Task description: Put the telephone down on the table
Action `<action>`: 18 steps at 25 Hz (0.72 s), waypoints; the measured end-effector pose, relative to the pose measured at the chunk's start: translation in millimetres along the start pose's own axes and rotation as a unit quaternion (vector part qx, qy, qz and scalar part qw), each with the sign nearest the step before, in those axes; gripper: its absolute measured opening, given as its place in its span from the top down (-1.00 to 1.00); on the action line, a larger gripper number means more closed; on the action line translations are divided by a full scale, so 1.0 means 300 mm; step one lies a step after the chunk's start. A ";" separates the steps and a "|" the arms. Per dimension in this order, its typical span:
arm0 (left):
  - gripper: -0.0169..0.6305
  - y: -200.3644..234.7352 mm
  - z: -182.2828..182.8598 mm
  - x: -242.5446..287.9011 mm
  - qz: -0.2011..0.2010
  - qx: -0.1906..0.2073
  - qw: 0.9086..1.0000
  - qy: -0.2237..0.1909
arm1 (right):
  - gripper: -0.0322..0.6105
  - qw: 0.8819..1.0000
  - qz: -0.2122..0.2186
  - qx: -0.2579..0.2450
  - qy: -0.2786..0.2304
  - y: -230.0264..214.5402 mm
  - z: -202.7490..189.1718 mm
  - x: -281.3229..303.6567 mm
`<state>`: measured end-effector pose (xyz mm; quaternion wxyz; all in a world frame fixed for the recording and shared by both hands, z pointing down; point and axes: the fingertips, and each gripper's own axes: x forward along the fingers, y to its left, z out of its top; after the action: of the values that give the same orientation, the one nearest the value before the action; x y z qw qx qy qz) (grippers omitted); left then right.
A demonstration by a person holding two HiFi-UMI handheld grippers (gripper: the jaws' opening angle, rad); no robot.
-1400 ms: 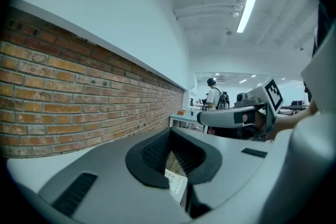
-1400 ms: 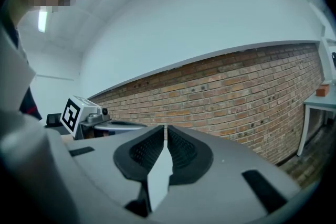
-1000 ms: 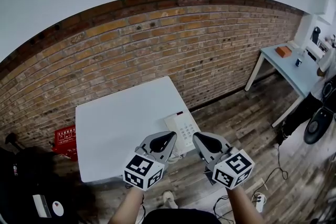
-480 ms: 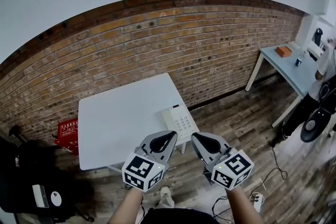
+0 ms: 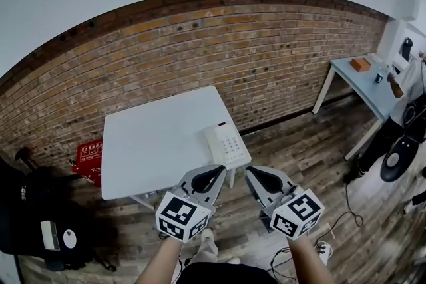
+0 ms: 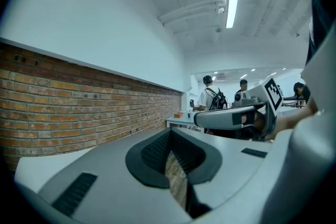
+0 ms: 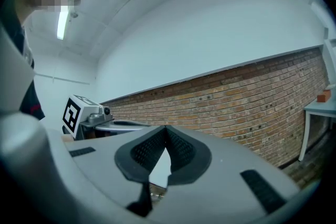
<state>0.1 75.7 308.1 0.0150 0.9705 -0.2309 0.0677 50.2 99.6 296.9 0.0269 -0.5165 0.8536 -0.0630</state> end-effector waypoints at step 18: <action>0.92 -0.147 0.001 -0.087 0.011 0.029 0.999 0.008 | 0.86 1.000 0.009 0.003 -0.014 0.087 -0.007 -0.131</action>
<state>-3.1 126.6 304.1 -0.0124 0.9672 -0.2396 0.0828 45.4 146.6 294.7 0.0411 -0.5095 0.8575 -0.0582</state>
